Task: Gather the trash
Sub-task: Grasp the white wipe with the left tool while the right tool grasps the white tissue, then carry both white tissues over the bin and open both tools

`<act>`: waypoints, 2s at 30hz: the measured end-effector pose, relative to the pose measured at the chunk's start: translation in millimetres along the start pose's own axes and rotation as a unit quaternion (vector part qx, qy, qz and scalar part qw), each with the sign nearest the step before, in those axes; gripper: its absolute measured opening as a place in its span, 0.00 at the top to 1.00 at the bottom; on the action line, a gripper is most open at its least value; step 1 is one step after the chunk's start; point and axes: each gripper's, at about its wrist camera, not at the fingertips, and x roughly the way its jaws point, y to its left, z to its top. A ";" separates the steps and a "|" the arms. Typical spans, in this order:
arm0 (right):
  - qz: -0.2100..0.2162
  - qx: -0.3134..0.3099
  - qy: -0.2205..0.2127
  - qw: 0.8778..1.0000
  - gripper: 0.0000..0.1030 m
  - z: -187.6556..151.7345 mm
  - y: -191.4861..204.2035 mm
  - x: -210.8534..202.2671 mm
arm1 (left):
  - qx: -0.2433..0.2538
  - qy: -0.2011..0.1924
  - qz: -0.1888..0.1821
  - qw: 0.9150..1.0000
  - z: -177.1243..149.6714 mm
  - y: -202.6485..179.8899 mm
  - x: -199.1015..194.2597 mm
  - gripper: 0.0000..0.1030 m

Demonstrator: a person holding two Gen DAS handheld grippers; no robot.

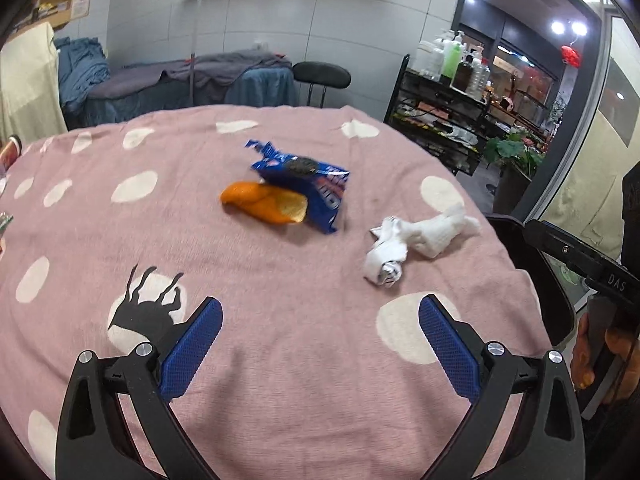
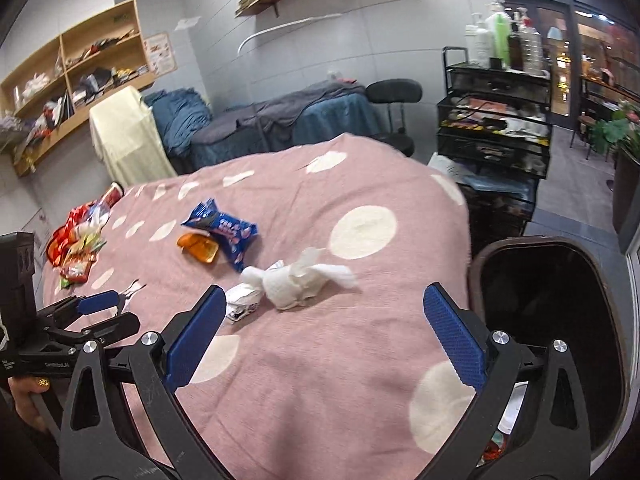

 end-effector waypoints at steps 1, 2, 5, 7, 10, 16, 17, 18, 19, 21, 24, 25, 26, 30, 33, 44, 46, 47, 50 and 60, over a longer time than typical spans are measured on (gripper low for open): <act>-0.002 -0.006 0.006 1.000 0.05 0.9 4.1 4.1 | -0.002 0.005 0.000 1.000 0.6 1.8 1.8 0.06; -0.006 -0.020 0.018 1.000 0.05 2.8 10.1 12.3 | -0.004 0.008 -0.006 1.000 1.5 2.5 3.3 0.06; -0.003 -0.053 0.042 0.998 0.05 7.1 21.6 28.9 | 0.005 0.016 -0.009 1.000 6.6 0.6 10.3 0.06; -0.021 -0.090 0.060 0.994 0.05 11.1 31.7 43.6 | 0.015 0.024 -0.001 1.000 11.1 1.4 17.5 0.06; -0.039 -0.143 0.089 0.985 0.05 14.4 43.3 67.6 | 0.012 0.033 0.007 0.999 20.6 9.0 28.3 0.10; -0.049 -0.175 0.145 0.972 0.40 18.4 39.9 106.4 | 0.032 0.069 -0.030 0.997 30.8 -3.2 52.6 0.12; -0.033 -0.166 0.154 0.974 0.52 19.3 34.9 109.5 | 0.048 0.076 -0.030 0.996 31.6 -9.4 57.4 0.12; -0.028 -0.160 0.152 0.975 0.54 20.3 33.3 109.6 | 0.062 0.083 -0.032 0.994 32.1 -16.4 62.3 0.12; -0.024 -0.156 0.148 0.976 0.61 20.5 31.9 108.3 | 0.072 0.091 -0.037 0.993 33.0 -22.5 67.3 0.12; -0.016 -0.143 0.131 0.981 0.65 19.8 28.0 102.4 | 0.085 0.109 -0.054 0.989 35.0 -33.0 78.8 0.12; -0.017 -0.113 0.104 0.988 0.67 21.1 20.0 91.9 | 0.096 0.135 -0.070 0.984 37.5 -45.0 96.1 0.19; -0.016 -0.103 0.097 0.990 0.67 21.7 17.1 88.0 | 0.100 0.143 -0.072 0.982 37.6 -49.1 101.0 0.25; -0.014 -0.091 0.089 0.992 0.67 21.6 13.3 83.3 | 0.104 0.149 -0.072 0.981 37.4 -52.6 106.1 0.34; -0.013 -0.051 0.064 0.997 0.67 19.7 -0.2 65.2 | 0.104 0.157 -0.073 0.979 34.7 -54.0 110.5 0.59; -0.011 -0.025 0.049 0.998 0.67 16.8 -10.4 52.5 | 0.110 0.140 -0.060 0.982 33.6 -53.6 100.5 0.68; -0.015 0.028 0.000 0.999 0.67 1.0 -35.7 0.9 | 0.125 0.042 -0.032 0.991 29.0 -75.6 36.4 0.70; -0.020 0.035 -0.008 0.999 0.67 -2.7 -39.1 -9.0 | 0.121 0.034 -0.037 0.991 26.9 -79.5 27.3 0.69; -0.021 0.038 -0.012 0.999 0.67 -4.6 -41.2 -13.8 | 0.120 0.032 -0.039 0.991 27.8 -83.6 26.7 0.70; -0.026 0.048 -0.022 0.998 0.67 -10.4 -48.1 -27.9 | 0.116 0.023 -0.047 0.992 25.1 -92.0 18.4 0.69; -0.057 0.076 -0.045 0.995 0.67 -30.9 -75.9 -68.4 | 0.130 0.000 -0.070 0.989 16.8 -129.4 2.2 0.69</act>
